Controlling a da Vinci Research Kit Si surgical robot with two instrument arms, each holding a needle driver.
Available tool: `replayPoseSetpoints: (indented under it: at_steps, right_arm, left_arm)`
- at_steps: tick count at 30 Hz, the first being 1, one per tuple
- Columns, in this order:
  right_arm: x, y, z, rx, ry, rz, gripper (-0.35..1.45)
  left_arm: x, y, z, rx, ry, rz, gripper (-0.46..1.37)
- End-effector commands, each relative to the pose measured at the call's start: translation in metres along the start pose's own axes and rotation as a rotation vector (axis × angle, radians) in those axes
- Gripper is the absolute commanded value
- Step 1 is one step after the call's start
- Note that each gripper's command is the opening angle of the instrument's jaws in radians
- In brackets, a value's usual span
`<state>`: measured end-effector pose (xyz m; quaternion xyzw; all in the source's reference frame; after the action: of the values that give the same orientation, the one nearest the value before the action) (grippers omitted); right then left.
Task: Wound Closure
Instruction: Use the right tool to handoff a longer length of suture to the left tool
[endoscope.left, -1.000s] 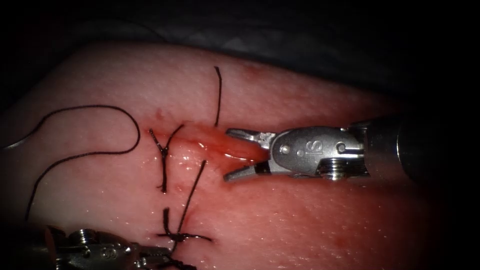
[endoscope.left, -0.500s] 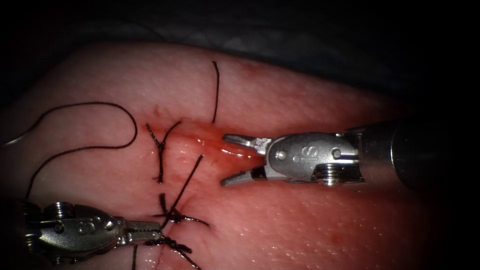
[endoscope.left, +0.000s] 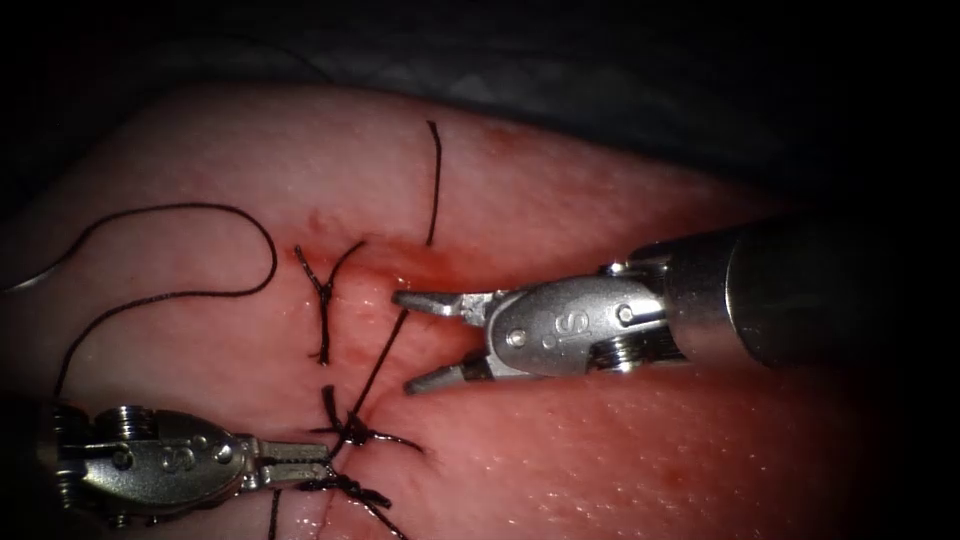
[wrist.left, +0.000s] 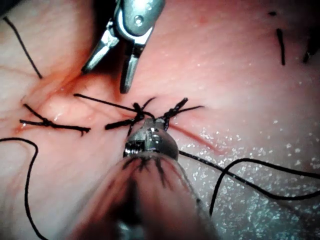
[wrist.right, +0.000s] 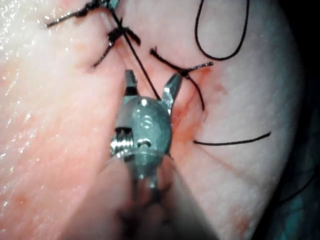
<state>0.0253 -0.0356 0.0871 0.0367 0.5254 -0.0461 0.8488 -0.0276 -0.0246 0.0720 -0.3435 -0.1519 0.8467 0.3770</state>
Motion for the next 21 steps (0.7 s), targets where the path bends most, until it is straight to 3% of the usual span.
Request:
replayPoseSetpoints:
  at_steps: [1, 14, 20, 21]
  right_arm:
    - [0.0001, 0.0, 0.0001, 0.004, -0.006, -0.012, 1.0]
    - [0.0008, -0.0006, 0.003, 0.084, -0.036, -0.076, 1.08]
    - [0.0014, -0.0012, 0.0048, 0.152, -0.055, -0.107, 0.97]
    - [0.0013, -0.0012, 0.005, 0.165, -0.059, -0.113, 0.87]
  left_arm:
    - [0.0, 0.0001, 0.0, -0.003, 0.003, 0.005, -0.35]
    - [0.0007, 0.0001, -0.0003, -0.007, 0.026, 0.015, -0.35]
    - [0.0009, 0.0002, -0.0003, -0.006, 0.032, 0.018, -0.35]
    - [0.0009, 0.0003, -0.0002, -0.006, 0.032, 0.018, -0.35]
